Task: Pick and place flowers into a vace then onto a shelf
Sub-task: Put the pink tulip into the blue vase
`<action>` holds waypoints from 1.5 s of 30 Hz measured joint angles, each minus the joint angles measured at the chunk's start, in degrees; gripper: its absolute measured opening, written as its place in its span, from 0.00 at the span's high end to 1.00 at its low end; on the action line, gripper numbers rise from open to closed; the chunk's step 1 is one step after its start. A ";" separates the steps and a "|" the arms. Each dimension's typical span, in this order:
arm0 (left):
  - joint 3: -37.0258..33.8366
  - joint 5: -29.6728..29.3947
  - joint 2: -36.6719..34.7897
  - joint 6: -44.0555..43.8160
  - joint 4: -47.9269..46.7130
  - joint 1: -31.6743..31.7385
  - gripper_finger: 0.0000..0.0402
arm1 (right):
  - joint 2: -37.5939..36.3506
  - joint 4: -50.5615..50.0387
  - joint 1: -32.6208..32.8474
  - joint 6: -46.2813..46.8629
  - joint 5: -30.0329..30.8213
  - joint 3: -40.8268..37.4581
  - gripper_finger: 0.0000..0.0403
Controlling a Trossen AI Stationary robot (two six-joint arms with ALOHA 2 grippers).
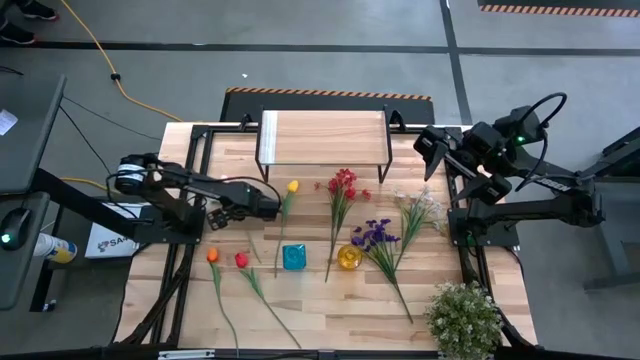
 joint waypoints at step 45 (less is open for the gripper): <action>-5.41 -1.11 -3.48 -0.24 5.86 -0.08 0.90 | 0.00 -0.09 0.00 -0.04 0.13 0.00 0.32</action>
